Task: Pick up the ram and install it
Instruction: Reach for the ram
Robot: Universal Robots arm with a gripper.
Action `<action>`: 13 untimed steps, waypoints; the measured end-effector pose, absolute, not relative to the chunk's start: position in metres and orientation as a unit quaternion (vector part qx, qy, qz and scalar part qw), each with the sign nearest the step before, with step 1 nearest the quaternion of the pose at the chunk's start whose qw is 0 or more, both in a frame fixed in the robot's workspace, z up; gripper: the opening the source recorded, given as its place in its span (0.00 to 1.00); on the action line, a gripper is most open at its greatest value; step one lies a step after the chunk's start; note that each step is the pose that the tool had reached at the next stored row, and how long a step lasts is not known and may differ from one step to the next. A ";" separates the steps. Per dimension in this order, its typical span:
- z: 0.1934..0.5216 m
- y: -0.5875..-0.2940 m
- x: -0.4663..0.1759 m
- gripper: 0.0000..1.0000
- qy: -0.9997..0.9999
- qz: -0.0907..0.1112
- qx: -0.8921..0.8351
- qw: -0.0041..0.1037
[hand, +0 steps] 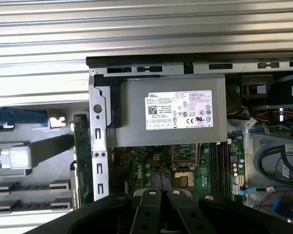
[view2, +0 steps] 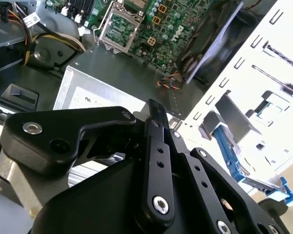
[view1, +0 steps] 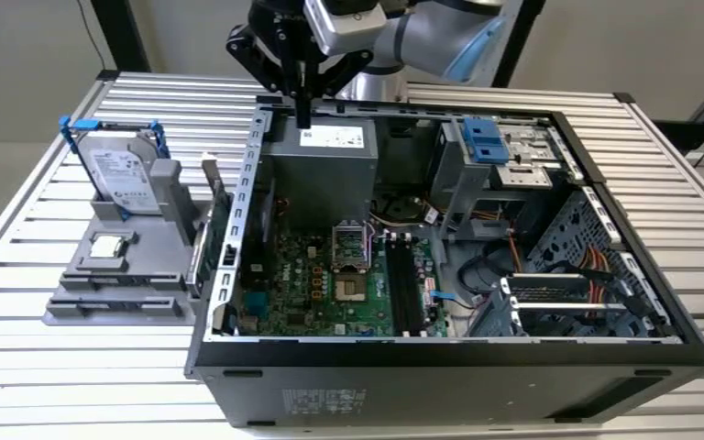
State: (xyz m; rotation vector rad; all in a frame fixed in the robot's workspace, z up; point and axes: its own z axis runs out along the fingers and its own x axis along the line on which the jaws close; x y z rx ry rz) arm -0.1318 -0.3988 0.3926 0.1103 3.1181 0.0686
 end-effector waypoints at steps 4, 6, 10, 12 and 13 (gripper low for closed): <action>0.393 -0.399 -0.137 0.00 0.999 0.022 0.035 0.010; 0.393 -0.399 -0.139 0.00 0.999 0.022 0.035 0.010; 0.393 -0.399 -0.143 0.00 0.999 0.022 0.035 0.010; 0.393 -0.399 -0.145 0.00 0.999 0.022 0.035 0.010; 0.393 -0.399 -0.147 0.00 0.999 0.022 0.035 0.010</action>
